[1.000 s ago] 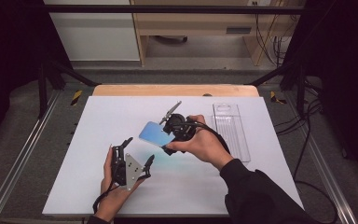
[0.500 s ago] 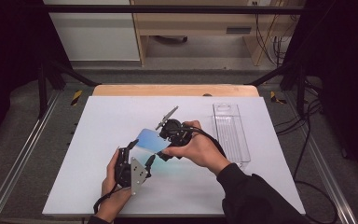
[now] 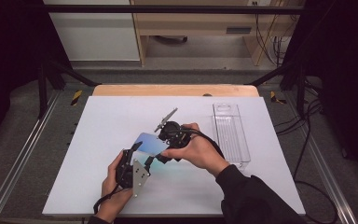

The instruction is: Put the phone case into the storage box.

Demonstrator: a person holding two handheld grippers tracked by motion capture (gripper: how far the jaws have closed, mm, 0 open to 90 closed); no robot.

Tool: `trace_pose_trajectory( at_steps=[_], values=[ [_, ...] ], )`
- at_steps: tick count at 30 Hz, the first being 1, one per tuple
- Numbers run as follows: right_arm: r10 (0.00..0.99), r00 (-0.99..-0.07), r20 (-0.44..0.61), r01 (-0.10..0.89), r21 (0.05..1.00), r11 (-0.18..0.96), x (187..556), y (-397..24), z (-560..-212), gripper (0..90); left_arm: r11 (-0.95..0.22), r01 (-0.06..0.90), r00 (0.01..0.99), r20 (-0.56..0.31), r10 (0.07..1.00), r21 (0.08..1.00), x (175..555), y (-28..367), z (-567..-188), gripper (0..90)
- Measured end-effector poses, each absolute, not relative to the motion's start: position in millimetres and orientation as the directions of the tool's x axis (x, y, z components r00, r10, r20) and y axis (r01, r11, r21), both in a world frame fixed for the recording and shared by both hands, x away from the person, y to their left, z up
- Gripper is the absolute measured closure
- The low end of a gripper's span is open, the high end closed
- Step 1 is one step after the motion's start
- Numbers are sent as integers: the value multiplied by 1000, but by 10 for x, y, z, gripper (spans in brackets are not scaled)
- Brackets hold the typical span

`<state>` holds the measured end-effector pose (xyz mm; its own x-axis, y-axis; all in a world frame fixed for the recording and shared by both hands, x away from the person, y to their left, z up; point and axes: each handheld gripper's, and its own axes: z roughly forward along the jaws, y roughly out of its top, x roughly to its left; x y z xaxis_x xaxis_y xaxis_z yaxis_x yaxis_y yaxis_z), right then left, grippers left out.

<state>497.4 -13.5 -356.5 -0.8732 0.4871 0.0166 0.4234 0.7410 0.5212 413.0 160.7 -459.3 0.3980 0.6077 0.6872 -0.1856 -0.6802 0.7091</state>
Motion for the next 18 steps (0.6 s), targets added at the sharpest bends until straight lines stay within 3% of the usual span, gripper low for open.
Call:
trace_pose_trajectory(
  at_steps=[18],
  values=[
    [486,-873,36,431,524,735,4979,-120,-3556,175,-702,-203,386,715,583,682,4120,1620,-4590,577]
  ],
)
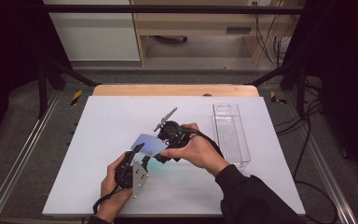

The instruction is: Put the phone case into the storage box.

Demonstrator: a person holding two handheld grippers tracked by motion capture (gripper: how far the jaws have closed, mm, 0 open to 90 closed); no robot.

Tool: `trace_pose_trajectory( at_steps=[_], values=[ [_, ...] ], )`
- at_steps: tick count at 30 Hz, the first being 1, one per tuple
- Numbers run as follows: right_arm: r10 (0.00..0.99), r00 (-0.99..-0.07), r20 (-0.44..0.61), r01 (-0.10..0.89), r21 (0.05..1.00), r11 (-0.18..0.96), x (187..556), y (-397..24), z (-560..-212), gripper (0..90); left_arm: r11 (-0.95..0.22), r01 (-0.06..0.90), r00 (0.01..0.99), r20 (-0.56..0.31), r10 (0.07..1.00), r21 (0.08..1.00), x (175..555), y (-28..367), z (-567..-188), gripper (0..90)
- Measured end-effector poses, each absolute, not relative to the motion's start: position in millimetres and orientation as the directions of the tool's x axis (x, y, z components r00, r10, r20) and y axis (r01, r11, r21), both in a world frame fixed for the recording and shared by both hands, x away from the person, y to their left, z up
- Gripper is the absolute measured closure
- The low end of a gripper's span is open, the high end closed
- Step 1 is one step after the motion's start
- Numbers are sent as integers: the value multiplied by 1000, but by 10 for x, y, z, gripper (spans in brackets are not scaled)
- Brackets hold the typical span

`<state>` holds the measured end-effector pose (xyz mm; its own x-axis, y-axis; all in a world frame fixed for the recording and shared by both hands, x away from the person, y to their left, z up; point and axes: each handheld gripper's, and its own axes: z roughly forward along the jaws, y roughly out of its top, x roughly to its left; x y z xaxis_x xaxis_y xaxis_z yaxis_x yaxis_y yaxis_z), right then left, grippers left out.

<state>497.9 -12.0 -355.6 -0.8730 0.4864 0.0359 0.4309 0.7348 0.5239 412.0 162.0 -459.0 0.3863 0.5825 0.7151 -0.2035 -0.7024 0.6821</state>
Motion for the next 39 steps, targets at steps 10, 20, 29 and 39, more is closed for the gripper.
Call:
trace_pose_trajectory(
  at_steps=[10,20,29,39],
  values=[
    [487,-872,45,432,537,725,4985,-102,-3547,174,-729,-215,373,745,554,650,4103,1619,-4597,691],
    [485,-873,42,425,553,717,4992,-108,-3546,243,-717,-202,396,725,563,667,4098,1657,-4566,812],
    [490,-869,70,427,605,672,4998,-158,-3506,172,-688,-177,411,688,598,703,4112,1704,-4549,815],
    [545,-830,121,450,722,525,5009,-354,-3480,73,-558,-69,433,528,731,827,4176,1852,-4505,815]
  ],
)
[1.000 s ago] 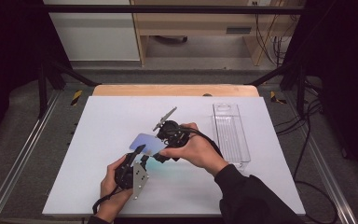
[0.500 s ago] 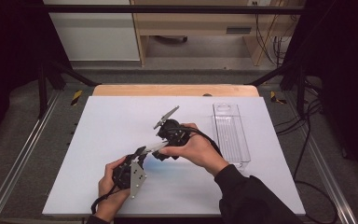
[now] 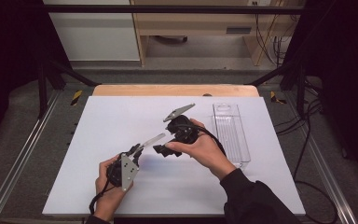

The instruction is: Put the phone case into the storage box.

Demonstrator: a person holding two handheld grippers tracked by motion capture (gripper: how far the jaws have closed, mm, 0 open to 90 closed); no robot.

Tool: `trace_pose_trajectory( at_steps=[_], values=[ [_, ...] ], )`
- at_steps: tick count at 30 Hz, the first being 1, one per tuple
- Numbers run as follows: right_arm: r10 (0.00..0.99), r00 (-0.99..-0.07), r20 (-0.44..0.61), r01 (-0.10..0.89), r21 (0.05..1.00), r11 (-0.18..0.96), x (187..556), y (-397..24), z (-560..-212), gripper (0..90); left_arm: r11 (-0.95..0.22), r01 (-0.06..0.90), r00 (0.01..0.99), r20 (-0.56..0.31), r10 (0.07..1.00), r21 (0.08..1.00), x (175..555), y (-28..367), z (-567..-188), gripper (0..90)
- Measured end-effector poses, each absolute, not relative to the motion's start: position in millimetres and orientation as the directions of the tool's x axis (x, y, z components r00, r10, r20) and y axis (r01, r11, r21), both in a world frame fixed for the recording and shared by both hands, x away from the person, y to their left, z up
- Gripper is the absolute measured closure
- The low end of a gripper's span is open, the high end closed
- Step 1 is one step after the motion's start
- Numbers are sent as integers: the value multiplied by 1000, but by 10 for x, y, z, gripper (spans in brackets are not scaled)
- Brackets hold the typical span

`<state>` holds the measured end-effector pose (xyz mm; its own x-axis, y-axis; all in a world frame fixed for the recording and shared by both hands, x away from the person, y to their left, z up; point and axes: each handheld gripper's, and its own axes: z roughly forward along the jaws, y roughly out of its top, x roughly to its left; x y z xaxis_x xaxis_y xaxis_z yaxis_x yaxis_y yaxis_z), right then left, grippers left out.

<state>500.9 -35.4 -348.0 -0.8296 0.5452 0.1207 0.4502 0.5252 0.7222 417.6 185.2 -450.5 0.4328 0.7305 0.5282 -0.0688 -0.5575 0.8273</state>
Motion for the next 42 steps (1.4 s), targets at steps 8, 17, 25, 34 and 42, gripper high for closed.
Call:
trace_pose_trajectory(
  at_steps=[8,17,25,34,42],
  values=[
    [564,-809,165,448,795,410,4968,-406,-3593,68,-389,23,433,341,834,921,4240,2029,-4485,816],
    [566,-807,170,414,846,335,4904,-369,-3731,72,-271,87,426,210,880,958,4271,2140,-4505,816],
    [593,-790,156,369,893,257,4823,-364,-3829,61,-188,116,431,121,894,975,4256,2158,-4483,816],
    [625,-754,199,340,934,112,4719,-299,-3900,55,-112,137,462,36,886,984,4210,2094,-4472,816],
    [663,-718,214,332,942,56,4643,-155,-3967,41,-90,140,466,15,885,986,4188,2062,-4482,816]
  ],
)
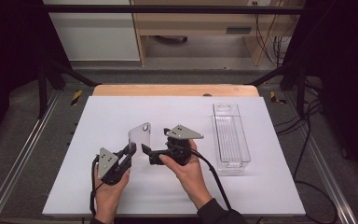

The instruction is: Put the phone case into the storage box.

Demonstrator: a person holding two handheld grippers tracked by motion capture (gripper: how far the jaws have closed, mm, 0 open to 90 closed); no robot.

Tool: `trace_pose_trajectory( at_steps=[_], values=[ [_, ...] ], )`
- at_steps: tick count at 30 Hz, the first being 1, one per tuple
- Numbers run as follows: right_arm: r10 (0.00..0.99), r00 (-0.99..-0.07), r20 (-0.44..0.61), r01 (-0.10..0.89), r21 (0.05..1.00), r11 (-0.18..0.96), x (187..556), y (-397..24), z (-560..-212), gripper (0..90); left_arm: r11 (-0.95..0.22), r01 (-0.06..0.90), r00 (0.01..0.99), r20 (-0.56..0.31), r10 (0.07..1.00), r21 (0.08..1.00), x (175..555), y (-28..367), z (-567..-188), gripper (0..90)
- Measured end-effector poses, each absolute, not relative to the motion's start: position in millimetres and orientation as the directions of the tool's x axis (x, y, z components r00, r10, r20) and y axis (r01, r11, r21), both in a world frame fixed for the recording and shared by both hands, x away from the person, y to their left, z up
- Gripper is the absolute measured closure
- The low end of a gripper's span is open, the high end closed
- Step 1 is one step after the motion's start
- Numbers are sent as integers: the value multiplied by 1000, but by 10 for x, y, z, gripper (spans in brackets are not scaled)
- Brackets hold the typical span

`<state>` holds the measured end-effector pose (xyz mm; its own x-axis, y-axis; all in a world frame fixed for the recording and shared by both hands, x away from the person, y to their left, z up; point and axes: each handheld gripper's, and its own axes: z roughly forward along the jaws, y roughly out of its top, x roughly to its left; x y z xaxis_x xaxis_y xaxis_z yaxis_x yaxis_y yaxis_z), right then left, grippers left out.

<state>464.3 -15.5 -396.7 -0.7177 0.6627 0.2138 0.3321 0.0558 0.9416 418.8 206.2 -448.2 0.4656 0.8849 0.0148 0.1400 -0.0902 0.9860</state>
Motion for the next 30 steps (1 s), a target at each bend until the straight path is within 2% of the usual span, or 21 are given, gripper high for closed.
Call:
trace_pose_trajectory(
  at_steps=[18,30],
  values=[
    [716,-670,196,273,962,-7,4589,115,-4055,45,-84,145,485,3,875,986,4164,1978,-4519,816],
    [751,-633,186,245,969,-33,4618,191,-4031,53,-112,122,486,39,873,986,4134,1909,-4519,815]
  ],
)
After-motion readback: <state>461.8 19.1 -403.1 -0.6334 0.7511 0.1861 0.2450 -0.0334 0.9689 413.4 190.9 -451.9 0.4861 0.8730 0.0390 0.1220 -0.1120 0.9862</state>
